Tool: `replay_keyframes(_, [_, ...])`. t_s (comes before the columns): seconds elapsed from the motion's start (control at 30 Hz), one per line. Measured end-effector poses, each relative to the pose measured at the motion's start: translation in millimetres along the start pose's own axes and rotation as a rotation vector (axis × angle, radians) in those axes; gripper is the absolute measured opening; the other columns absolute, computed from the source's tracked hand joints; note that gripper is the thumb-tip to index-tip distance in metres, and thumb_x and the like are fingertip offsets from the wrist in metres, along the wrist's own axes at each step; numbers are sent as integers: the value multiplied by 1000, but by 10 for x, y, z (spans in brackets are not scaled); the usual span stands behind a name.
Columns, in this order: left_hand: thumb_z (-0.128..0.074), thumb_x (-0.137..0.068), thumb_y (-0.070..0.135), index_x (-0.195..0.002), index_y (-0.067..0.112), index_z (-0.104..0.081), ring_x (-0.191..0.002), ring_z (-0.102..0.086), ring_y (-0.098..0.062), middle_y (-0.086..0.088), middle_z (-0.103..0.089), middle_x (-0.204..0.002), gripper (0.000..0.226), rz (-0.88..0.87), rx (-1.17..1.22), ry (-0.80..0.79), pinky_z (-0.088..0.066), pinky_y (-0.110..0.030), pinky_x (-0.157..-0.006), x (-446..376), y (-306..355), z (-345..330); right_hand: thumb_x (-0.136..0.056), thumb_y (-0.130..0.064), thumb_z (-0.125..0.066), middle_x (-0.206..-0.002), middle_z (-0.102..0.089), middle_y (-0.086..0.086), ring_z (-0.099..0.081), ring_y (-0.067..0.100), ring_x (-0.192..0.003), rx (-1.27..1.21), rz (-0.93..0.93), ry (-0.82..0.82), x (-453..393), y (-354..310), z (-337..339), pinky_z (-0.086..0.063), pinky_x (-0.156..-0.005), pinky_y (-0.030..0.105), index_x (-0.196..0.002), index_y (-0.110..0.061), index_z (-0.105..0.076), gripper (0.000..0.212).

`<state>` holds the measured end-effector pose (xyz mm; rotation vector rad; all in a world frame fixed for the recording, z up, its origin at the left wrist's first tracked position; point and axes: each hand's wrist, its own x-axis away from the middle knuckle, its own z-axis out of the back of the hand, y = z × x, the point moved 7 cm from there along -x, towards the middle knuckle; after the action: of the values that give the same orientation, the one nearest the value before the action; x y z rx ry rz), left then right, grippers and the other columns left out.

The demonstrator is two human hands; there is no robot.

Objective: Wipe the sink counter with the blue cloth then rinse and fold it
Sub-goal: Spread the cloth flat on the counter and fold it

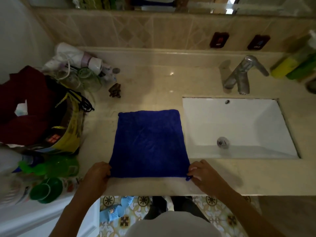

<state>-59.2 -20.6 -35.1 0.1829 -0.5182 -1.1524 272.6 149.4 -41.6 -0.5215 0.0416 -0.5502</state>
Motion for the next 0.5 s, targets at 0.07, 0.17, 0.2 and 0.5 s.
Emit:
replay_keyframes(0.07, [-72, -54, -9, -56, 4, -67, -54, -65, -29, -10, -67, -64, 14, -71, 22, 34, -32, -7, -63, 96, 86, 64, -67, -12, -89, -96, -71, -6, -51, 4, -90, -43, -53, -6, 131, 53, -65, -55, -77, 23, -90, -24, -78, 27])
replay_keyframes(0.17, [-75, -64, 7, -60, 10, -71, -75, -64, -26, -7, -70, -86, 6, -96, 75, 36, -40, -15, -70, 196, 78, 62, -87, -39, -71, -100, -61, -8, -54, 2, -90, -228, -171, -65, 246, 107, -37, -47, -79, 12, -100, -24, -76, 21])
replay_keyframes(0.2, [-81, -68, 15, -64, 14, -73, -85, -59, -24, -1, -67, -93, 9, -13, 110, 37, -44, -24, -72, 207, 23, 59, -91, -43, -65, -102, -58, -9, -56, -1, -90, -308, -230, -85, 245, 112, 19, -45, -79, 9, -103, -25, -76, 25])
replay_keyframes(0.5, [-55, -96, 11, -106, 4, -67, -81, -56, -18, -13, -66, -96, 17, 185, 251, 328, -43, -31, -73, -1110, 221, 745, -100, -5, -55, -116, -65, 10, -63, 20, -95, -271, -485, 183, -1279, 545, 793, -52, -89, 31, -119, -12, -69, 25])
